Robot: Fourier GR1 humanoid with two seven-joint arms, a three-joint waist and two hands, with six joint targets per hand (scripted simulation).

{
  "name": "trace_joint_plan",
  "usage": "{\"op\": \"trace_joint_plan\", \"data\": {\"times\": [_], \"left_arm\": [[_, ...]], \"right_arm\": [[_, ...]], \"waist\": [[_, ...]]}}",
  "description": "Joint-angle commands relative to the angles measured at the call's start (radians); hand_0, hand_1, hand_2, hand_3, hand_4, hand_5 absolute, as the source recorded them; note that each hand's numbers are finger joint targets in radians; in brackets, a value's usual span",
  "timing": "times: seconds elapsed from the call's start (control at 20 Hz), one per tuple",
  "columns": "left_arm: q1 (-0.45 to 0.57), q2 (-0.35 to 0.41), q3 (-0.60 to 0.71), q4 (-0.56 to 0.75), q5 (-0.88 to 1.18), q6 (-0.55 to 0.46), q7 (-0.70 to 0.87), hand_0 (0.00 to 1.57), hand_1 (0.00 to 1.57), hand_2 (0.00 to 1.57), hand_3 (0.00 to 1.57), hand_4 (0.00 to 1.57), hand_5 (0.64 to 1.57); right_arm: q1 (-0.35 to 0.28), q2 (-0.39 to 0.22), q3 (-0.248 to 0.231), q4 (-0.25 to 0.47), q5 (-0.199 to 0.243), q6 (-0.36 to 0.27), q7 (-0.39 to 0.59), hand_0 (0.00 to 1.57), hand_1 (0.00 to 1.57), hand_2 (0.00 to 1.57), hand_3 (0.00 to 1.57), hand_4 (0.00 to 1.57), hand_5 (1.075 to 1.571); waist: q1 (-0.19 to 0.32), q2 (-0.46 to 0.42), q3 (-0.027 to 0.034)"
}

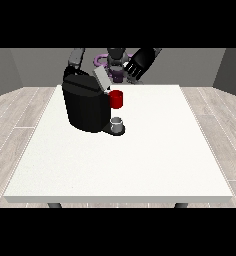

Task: Insert the coffee pod into the coffee machine and close the lid

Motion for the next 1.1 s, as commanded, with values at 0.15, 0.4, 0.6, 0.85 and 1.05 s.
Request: {"op": "trace_joint_plan", "data": {"times": [0.15,0.4,0.6,0.85,1.05], "left_arm": [[-0.098,0.077,0.038,0.041,-0.011,-0.004,0.007,1.20,1.20,1.27,1.26,0.49,1.571],[-0.144,0.076,0.050,0.049,-0.006,-0.012,0.016,1.24,1.24,1.29,1.25,0.48,1.571],[-0.196,0.065,0.052,0.042,-0.009,0.000,0.029,1.22,1.22,1.29,1.24,0.49,1.571],[-0.197,0.081,0.038,0.048,-0.022,-0.018,-0.001,1.17,1.17,1.24,1.22,0.46,1.571],[-0.176,0.056,0.039,0.071,-0.021,-0.016,0.000,1.26,1.26,1.29,1.23,0.43,1.571]], "right_arm": [[-0.070,-0.001,0.001,-0.099,0.000,0.000,0.062,0.00,0.00,0.00,0.00,0.00,1.571],[-0.071,-0.033,-0.036,-0.088,-0.012,0.004,0.039,0.00,0.00,0.00,0.00,0.04,1.571],[-0.114,-0.029,-0.063,-0.061,-0.004,-0.035,-0.009,0.00,0.00,0.00,0.00,0.18,1.571],[-0.101,-0.039,-0.084,-0.043,-0.009,-0.040,-0.025,0.00,0.00,0.00,0.00,0.00,1.571],[-0.156,-0.086,-0.120,-0.051,-0.042,0.001,0.039,0.00,0.00,0.00,0.00,0.10,1.571]], "waist": [[-0.066,0.068,-0.0002],[-0.077,0.108,0.0001],[-0.065,0.174,0.0005],[-0.051,0.190,0.0005],[-0.041,0.181,0.0002]]}}
